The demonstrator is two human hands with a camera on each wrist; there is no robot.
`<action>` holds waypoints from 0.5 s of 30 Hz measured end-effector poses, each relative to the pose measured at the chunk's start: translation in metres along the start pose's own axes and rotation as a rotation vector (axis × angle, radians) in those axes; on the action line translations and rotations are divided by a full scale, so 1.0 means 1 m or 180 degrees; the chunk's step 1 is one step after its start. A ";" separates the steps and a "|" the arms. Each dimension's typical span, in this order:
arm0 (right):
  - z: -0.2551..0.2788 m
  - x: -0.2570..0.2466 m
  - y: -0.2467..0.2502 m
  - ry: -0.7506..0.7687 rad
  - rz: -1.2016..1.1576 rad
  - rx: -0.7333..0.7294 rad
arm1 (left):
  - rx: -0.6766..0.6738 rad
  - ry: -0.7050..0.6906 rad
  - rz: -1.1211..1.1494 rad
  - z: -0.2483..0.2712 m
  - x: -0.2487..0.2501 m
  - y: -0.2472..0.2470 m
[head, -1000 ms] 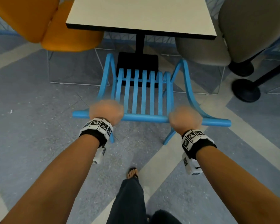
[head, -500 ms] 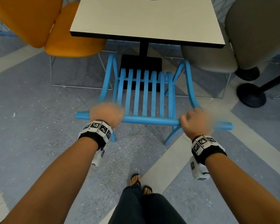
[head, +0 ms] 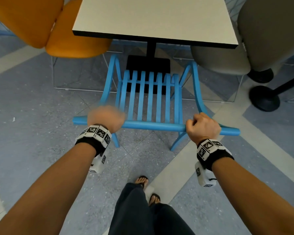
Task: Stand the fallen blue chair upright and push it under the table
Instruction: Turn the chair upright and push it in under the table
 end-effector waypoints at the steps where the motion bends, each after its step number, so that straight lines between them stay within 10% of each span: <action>1: -0.003 -0.003 -0.001 -0.0024 0.0002 -0.0013 | 0.0019 0.0008 -0.0019 -0.004 -0.001 0.001; 15: -0.036 -0.006 -0.007 -0.0038 -0.0020 -0.0031 | 0.0022 -0.0032 0.0048 -0.034 0.006 0.008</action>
Point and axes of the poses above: each hand's wrist, its own z-axis away from the middle knuckle, its own y-axis out of the back of the hand, x = y × z, the point moved 2 cm from there along -z, towards the middle knuckle, and after that the axes turned 6 degrees about y, right-handed, at the moved point
